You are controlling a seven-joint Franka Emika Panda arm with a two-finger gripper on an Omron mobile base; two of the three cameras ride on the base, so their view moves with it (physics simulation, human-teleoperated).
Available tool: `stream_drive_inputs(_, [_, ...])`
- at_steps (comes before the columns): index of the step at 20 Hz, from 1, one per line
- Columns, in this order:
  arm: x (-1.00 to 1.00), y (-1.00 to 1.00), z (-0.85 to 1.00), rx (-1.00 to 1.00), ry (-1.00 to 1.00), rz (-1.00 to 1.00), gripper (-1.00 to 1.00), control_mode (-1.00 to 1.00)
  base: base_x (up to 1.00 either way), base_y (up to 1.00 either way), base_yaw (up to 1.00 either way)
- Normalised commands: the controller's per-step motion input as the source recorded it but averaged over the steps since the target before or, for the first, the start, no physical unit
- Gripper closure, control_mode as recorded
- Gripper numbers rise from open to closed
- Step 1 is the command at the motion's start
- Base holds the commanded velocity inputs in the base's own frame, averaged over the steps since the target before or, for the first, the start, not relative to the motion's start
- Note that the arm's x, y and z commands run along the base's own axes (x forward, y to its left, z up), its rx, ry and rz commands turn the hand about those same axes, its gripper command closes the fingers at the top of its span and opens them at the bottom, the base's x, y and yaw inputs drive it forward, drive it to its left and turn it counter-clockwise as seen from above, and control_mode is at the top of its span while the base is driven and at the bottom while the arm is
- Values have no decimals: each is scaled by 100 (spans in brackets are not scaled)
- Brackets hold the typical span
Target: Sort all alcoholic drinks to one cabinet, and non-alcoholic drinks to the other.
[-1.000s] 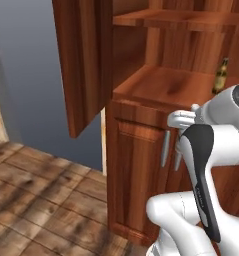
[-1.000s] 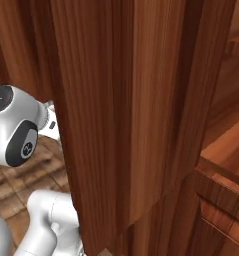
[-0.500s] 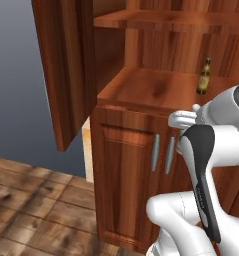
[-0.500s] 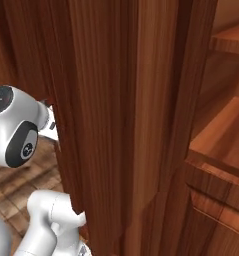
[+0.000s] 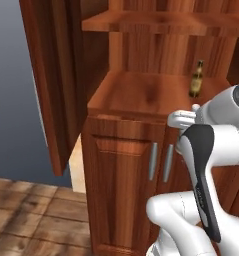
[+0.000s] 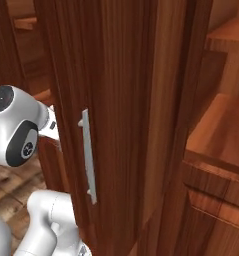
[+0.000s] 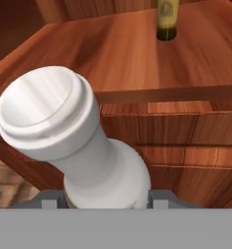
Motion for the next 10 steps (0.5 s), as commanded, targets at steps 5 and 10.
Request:
stream_drive_inputs(5, [0,0,0,0,0,0,100,100,11,43,-34])
stream_drive_inputs(10, [0,0,0,0,0,0,100,100,35,51,-29])
